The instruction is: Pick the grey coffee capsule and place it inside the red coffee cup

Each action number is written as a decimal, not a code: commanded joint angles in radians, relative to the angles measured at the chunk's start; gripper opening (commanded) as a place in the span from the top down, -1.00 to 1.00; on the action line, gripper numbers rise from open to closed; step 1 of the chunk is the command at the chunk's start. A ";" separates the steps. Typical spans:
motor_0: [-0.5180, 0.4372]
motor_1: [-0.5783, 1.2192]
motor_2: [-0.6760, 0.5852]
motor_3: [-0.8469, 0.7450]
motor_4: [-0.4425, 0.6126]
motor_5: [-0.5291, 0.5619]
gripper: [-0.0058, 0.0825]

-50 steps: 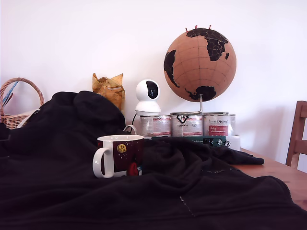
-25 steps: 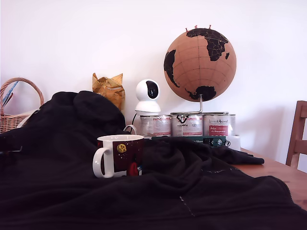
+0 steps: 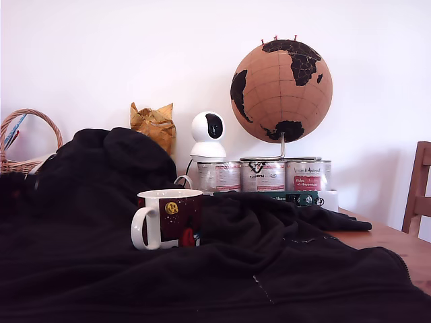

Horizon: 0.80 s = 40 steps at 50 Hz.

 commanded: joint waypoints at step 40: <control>-0.499 -0.275 0.007 -0.137 0.040 -0.005 0.73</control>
